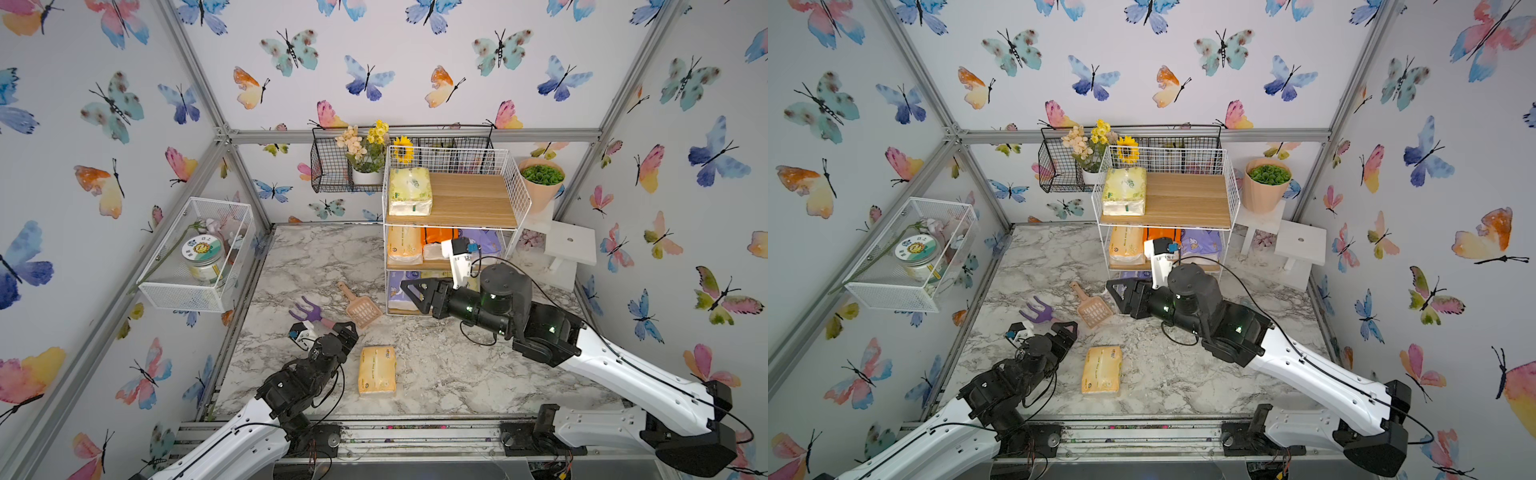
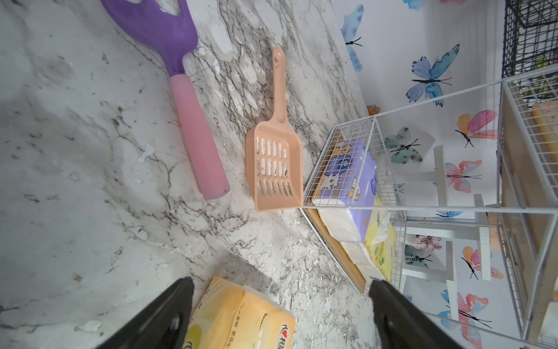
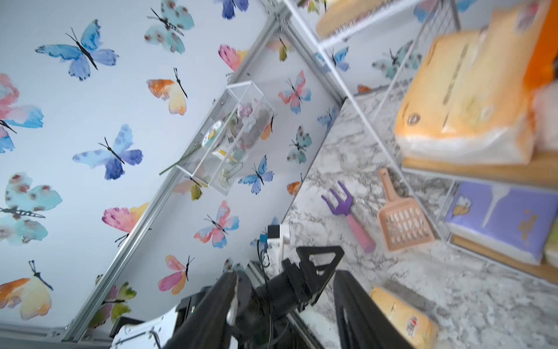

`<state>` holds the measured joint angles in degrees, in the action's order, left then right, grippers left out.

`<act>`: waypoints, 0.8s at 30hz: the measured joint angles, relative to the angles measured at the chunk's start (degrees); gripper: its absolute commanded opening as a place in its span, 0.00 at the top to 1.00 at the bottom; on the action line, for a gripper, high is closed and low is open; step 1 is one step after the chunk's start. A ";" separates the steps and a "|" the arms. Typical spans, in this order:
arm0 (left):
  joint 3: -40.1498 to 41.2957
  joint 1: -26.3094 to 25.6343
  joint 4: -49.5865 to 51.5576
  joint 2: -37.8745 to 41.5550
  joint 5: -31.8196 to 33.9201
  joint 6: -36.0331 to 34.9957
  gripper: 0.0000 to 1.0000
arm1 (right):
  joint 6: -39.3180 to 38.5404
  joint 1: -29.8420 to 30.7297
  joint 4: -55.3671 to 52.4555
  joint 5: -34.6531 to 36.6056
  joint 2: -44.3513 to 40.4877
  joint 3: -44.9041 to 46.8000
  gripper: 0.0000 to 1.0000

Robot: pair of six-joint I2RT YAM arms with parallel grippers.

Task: Remove the tissue boxes from the shelf
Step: Pick up a box of tissues from the shelf.

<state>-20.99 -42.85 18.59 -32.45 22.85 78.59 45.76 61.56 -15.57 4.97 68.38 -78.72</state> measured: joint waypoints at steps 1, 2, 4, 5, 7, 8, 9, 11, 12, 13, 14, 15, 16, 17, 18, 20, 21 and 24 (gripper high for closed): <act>0.00 0.00 -0.28 0.22 0.02 -0.11 0.04 | -0.76 0.00 -0.81 2.25 0.90 -3.08 0.46; 0.00 0.00 -0.55 0.48 0.04 -0.20 0.04 | -1.53 0.00 -1.70 5.16 1.95 -6.51 0.46; 0.00 0.00 -0.76 0.85 0.22 -0.17 0.04 | -2.58 0.00 -3.30 11.02 3.72 -11.47 0.46; 0.00 0.00 -0.79 1.18 0.42 -0.09 0.04 | -2.99 0.00 -4.13 14.60 4.68 -13.86 0.46; 0.00 0.04 -0.72 1.40 0.72 0.22 0.04 | -3.41 -0.50 -5.92 20.13 6.56 -17.64 0.46; 0.00 0.04 -0.66 1.42 1.05 0.33 0.04 | -3.39 -1.29 -6.75 21.90 7.58 -19.34 0.46; 0.00 0.04 -0.52 1.44 1.31 0.48 0.04 | -3.39 -2.58 -7.34 22.84 8.74 -21.03 0.46; 0.00 0.04 -0.26 1.62 1.68 0.68 0.04 | -3.21 -5.77 -8.35 23.17 10.75 -23.67 0.46; 0.00 0.04 -0.13 1.70 1.84 0.74 0.04 | -3.17 -7.65 -8.94 23.08 12.09 -25.20 0.45; 0.00 0.04 0.00 1.84 1.95 0.83 0.04 | -3.15 -9.09 -9.57 22.91 13.31 -26.62 0.45; 0.00 0.04 0.13 1.99 2.01 0.90 0.04 | -3.08 -10.64 -10.21 22.36 14.73 -28.30 0.44; 0.00 0.04 0.24 2.19 2.08 0.96 0.04 | -2.99 -12.07 -10.86 21.79 16.28 -30.12 0.44; 0.00 0.04 0.42 2.43 2.23 1.16 0.04 | -2.97 -13.11 -11.58 21.31 17.66 -31.85 0.43; 0.00 0.04 0.74 2.73 2.47 1.38 0.04 | -2.99 -14.08 -12.74 20.59 19.32 -33.92 0.43; 0.00 0.04 1.07 3.10 2.73 1.53 0.04 | -3.02 -14.73 -13.40 19.93 20.79 -35.71 0.43; 0.00 0.04 1.64 3.91 2.84 1.88 0.04 | -3.04 -15.67 -14.38 18.08 23.12 -38.38 0.43; 0.00 0.04 1.92 4.46 2.86 2.12 0.04 | -3.13 -16.26 -14.69 16.94 24.15 -39.36 0.44; 0.00 0.04 2.29 5.90 2.95 2.67 0.05 | -3.04 -17.42 -15.89 13.16 26.47 -41.53 0.49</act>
<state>-20.99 -42.81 20.88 -26.55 25.80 81.25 42.72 44.14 -31.46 18.13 94.85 -120.25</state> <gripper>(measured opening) 0.956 0.538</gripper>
